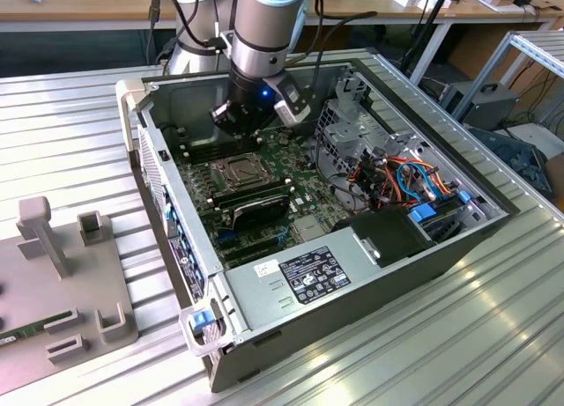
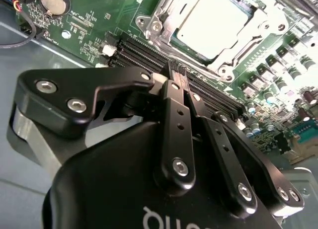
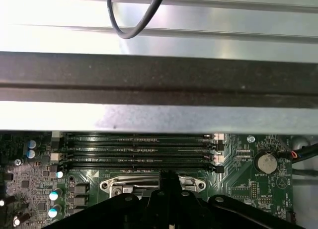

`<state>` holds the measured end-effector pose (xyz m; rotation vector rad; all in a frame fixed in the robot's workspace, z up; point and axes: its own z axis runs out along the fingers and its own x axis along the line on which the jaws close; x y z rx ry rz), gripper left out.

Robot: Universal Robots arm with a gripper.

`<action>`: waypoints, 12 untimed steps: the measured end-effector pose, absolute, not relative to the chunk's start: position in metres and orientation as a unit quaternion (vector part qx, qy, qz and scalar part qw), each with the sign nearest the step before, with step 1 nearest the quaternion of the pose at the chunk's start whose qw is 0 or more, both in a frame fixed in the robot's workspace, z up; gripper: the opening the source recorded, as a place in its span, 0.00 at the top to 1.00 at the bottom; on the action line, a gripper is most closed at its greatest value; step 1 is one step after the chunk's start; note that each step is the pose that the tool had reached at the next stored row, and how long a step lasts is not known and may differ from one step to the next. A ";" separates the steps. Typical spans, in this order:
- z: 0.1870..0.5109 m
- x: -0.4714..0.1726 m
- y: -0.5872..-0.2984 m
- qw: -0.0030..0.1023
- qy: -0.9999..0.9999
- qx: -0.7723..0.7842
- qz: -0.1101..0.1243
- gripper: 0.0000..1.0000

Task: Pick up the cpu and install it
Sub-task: 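Install the first cpu locking lever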

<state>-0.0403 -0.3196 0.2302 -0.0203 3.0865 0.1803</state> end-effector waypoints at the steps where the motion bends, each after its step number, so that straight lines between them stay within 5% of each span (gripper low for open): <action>1: 0.230 -0.040 -0.320 0.025 0.998 -0.007 0.056 0.89; 12: 0.230 -0.041 -0.328 0.024 1.000 -0.008 -0.016 0.89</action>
